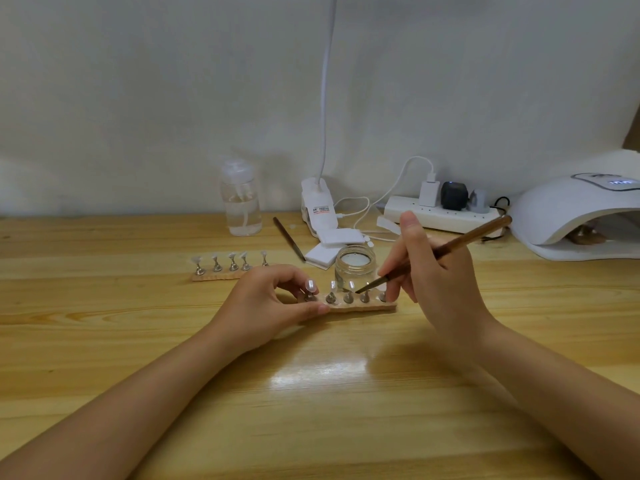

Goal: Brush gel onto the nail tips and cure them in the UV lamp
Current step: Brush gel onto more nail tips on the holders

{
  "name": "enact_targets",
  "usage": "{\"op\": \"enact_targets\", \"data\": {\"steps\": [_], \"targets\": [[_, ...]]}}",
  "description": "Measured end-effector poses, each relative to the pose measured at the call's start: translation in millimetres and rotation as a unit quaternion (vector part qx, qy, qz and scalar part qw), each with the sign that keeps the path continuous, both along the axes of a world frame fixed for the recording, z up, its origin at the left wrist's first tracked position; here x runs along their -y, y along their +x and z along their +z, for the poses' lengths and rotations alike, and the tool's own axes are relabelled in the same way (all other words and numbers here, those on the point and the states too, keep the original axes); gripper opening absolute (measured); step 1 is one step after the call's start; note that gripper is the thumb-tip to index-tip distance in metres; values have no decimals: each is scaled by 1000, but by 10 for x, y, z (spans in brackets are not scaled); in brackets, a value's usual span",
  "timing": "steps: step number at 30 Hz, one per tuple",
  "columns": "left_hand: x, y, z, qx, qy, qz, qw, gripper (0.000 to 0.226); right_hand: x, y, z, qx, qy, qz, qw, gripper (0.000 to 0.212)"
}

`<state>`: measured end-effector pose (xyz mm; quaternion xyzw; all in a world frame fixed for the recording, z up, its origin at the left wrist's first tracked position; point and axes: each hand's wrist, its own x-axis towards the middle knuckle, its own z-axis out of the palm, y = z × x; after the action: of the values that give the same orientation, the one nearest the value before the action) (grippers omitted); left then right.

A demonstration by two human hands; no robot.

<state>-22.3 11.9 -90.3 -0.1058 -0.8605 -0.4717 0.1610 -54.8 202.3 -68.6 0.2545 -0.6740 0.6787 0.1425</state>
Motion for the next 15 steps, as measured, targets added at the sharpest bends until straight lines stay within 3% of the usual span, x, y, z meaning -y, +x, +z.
{"op": "enact_targets", "data": {"steps": [15], "targets": [[0,7,20,37,19,5,999,17,-103,-74,36,-21,-2,-36,999,61]]}}
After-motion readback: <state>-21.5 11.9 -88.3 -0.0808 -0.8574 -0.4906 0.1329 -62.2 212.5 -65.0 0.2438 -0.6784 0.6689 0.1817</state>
